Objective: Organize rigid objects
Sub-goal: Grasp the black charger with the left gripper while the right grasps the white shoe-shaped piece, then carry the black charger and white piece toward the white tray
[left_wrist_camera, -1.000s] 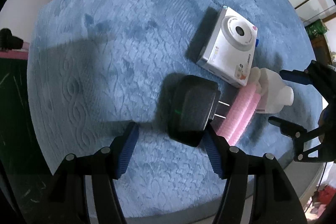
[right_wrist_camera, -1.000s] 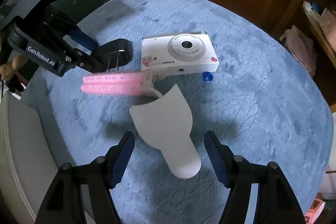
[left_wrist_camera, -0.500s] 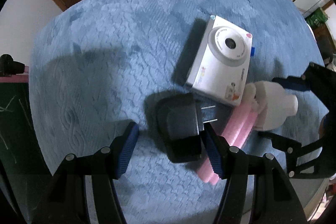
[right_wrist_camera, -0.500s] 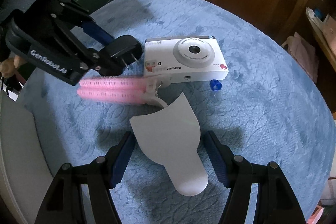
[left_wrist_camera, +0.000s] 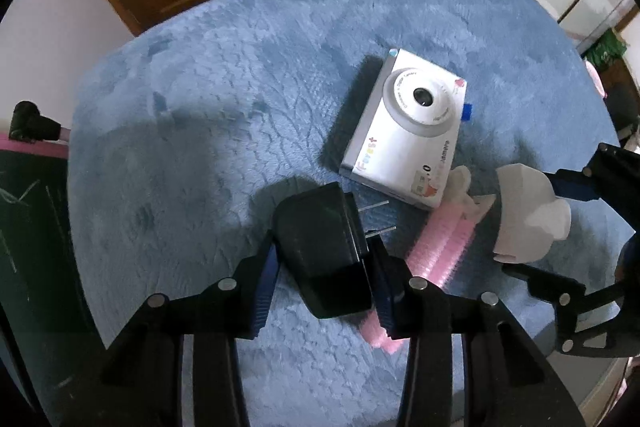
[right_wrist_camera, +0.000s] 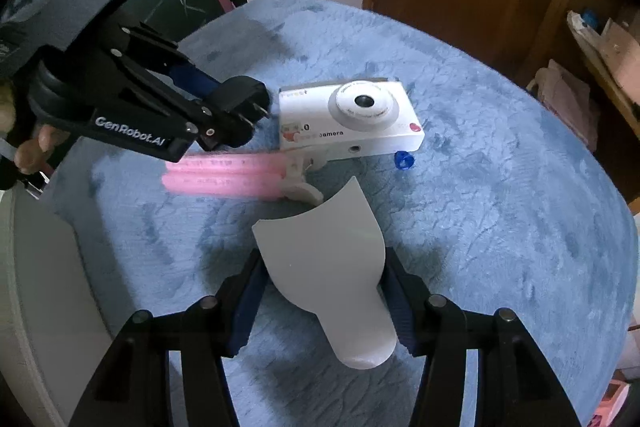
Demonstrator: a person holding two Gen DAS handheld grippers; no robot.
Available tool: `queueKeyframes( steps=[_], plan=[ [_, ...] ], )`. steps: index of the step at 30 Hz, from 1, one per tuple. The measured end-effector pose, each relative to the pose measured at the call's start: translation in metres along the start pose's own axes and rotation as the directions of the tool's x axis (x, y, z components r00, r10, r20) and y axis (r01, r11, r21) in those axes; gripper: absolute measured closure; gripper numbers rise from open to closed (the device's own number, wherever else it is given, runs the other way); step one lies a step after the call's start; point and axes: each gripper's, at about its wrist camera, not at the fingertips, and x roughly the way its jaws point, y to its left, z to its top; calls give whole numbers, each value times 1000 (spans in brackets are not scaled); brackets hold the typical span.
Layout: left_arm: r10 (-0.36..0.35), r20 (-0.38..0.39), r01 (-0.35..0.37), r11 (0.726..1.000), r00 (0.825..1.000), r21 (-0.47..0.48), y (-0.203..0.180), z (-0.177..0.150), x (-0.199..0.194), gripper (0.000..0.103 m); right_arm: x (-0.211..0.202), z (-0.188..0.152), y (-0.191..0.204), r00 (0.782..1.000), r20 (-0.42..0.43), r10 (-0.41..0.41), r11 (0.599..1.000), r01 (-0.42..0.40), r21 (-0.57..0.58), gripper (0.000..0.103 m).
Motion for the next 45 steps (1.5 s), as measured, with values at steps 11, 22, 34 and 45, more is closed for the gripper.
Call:
queueKeyframes(
  steps=[11,22,34,45],
  plan=[
    [-56,122,61,997,991,-36,11,-31,-100,58,-82,-4,-7,992,112,-60,992,47,115,46],
    [-168,211,174,985,963,-13,-6,-92,-182,58,-200,-23,35,954,260,-149,963,81,256,46],
    [-276,220,274,961,935,40,-33,-145,-209,58,-264,-86,104,942,278,-188,889,43,457,46],
    [-292,100,277,951,951,139,-80,-172,-162,58,-231,-142,146,970,139,-197,798,76,598,46]
  ],
)
